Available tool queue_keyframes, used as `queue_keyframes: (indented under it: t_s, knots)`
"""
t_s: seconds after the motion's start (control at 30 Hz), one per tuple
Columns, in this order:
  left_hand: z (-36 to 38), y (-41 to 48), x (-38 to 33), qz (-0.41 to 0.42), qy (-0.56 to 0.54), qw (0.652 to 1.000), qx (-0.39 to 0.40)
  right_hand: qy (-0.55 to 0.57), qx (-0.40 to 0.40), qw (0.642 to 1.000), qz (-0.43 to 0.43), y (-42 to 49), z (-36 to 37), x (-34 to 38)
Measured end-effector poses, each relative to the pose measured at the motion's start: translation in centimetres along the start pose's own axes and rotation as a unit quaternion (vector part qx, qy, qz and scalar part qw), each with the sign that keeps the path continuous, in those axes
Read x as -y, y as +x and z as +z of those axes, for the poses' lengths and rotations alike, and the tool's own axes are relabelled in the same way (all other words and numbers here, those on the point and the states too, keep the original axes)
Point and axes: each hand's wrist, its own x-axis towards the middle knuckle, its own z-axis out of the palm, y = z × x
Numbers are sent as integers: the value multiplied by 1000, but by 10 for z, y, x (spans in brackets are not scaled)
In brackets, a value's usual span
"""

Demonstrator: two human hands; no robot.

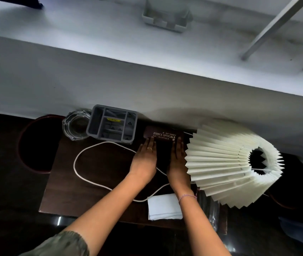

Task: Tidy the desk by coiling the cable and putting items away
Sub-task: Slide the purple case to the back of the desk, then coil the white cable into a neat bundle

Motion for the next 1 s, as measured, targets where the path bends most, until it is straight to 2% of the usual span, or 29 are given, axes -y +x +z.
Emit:
queue_keyframes:
  t_s: [0.17, 0.23, 0.3, 0.4, 0.53, 0.67, 0.87, 1.0]
  knots:
    - [-8, 18, 5, -8, 40, 999, 36, -3, -64, 998, -12, 27, 17, -9]
    - [-11, 20, 4, -13, 38, 998, 50, -32, -73, 996, -46, 25, 13, -12]
    - [-11, 19, 5, 0, 35, 999, 16, -58, -50, 996, -54, 10, 9, -15]
    - [-12, 0, 2, 23, 27, 996, -79, -22, -91, 995, 27, -30, 10, -9]
    - [-13, -41, -5, 37, -8, 994, -99, -118, -85, 988, 48, -73, 16, -13]
    - [0, -76, -10, 5, -50, 998, -48, -186, -49, 979, 62, -79, 16, -23]
    - [17, -107, -11, -21, -73, 997, -8, -99, -17, 993, 62, -59, 10, -25]
    - [9, -116, -13, -112, -144, 983, 0, -108, -41, 993, 20, -55, 13, -13]
